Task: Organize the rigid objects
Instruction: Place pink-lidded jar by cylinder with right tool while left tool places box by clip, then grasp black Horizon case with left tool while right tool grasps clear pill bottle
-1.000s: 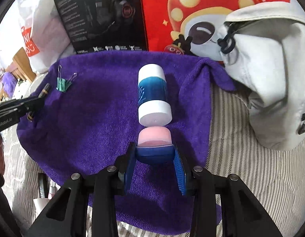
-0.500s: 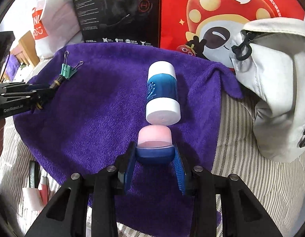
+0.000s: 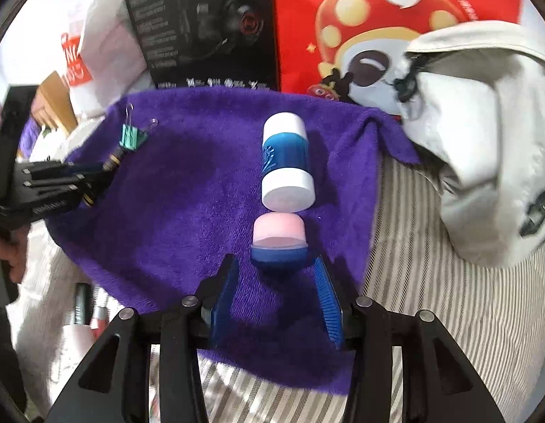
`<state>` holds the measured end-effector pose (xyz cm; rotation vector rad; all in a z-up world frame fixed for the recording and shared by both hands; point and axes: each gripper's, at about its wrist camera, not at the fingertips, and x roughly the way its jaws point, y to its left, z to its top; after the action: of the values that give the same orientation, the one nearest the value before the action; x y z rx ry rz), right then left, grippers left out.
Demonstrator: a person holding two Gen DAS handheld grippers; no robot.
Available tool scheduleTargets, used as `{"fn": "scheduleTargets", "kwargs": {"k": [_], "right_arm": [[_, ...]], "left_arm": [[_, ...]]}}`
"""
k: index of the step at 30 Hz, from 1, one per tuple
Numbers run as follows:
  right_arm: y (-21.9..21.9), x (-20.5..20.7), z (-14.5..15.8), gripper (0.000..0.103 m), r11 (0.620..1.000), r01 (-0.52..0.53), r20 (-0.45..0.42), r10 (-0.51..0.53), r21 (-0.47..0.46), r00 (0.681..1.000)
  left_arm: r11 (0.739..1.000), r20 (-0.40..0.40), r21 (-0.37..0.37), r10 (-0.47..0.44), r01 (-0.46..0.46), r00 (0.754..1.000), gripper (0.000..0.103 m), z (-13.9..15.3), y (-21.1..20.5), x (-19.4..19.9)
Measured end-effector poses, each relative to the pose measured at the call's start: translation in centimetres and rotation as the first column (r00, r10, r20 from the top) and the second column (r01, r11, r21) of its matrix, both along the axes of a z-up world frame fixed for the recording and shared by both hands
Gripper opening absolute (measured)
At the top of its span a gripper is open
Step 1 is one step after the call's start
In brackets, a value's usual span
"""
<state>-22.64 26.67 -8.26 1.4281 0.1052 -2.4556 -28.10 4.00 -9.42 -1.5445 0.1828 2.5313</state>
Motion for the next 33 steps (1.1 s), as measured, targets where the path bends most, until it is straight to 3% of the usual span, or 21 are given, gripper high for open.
{"fn": "scheduleTargets", "kwargs": {"k": [2, 4, 8, 9, 11, 12, 13, 15, 17, 19, 22, 27, 33], "right_arm": [[0.5, 0.7, 0.8, 0.046, 1.000, 0.016, -0.008, -0.016, -0.022, 1.000], [0.9, 1.5, 1.5, 0.050, 0.999, 0.031, -0.018, -0.032, -0.043, 0.999], [1.5, 3.3, 2.5, 0.054, 0.997, 0.057, -0.024, -0.058, -0.054, 0.998], [1.5, 3.9, 2.7, 0.055, 0.996, 0.064, -0.025, -0.065, -0.055, 0.998], [1.6, 4.9, 3.0, 0.058, 0.996, 0.074, -0.025, -0.076, -0.055, 0.997], [1.7, 5.5, 3.1, 0.061, 0.996, 0.078, -0.024, -0.080, -0.053, 0.997], [1.6, 5.7, 3.1, 0.063, 0.995, 0.080, -0.024, -0.082, -0.051, 0.996], [1.8, 6.7, 3.2, 0.064, 0.995, 0.086, -0.023, -0.087, -0.054, 0.996], [2.2, 7.6, 3.2, 0.072, 0.993, 0.102, -0.016, -0.103, -0.067, 0.995], [2.5, 8.4, 3.1, 0.086, 0.989, 0.120, -0.013, -0.121, -0.083, 0.993], [2.9, 9.7, 2.7, 0.095, 0.981, 0.152, 0.002, -0.153, -0.118, 0.988], [2.8, 11.5, 2.4, 0.096, 0.977, 0.161, 0.027, -0.158, -0.138, 0.987], [2.6, 14.1, 2.4, 0.097, 0.980, 0.142, 0.037, -0.138, -0.141, 0.990]], "left_arm": [[1.000, 0.010, 0.000, 0.004, -0.004, 1.000, 0.028, 0.0, 0.0, 0.2], [1.000, 0.028, -0.002, 0.019, -0.019, 0.999, 0.042, 0.0, -0.1, 0.3], [0.999, 0.044, 0.031, 0.043, -0.044, 0.998, 0.044, 0.8, -0.5, 1.1], [0.998, 0.043, 0.037, 0.047, -0.048, 0.998, 0.049, 1.3, -0.5, 1.5], [0.998, 0.014, 0.040, 0.054, -0.054, 0.998, 0.070, 2.6, -0.3, 2.9], [0.998, -0.003, 0.043, 0.055, -0.055, 0.998, 0.086, 3.3, 0.1, 4.1], [0.997, -0.020, 0.051, 0.054, -0.053, 0.998, 0.091, 3.9, 0.2, 5.0], [0.995, -0.022, 0.079, 0.065, -0.063, 0.998, 0.093, 5.1, 0.1, 6.2], [0.992, -0.001, 0.101, 0.079, -0.078, 0.997, 0.095, 5.4, 0.4, 8.0], [0.989, 0.011, 0.081, 0.120, -0.120, 0.993, 0.096, 5.2, 0.3, 9.6], [0.986, 0.043, 0.067, 0.153, -0.156, 0.987, 0.096, 3.9, -0.4, 12.4], [0.975, 0.129, 0.083, 0.195, -0.207, 0.972, 0.096, -0.2, -0.5, 12.9], [0.972, 0.137, 0.094, 0.204, -0.217, 0.969, 0.096, -1.3, 0.6, 12.9]]}}
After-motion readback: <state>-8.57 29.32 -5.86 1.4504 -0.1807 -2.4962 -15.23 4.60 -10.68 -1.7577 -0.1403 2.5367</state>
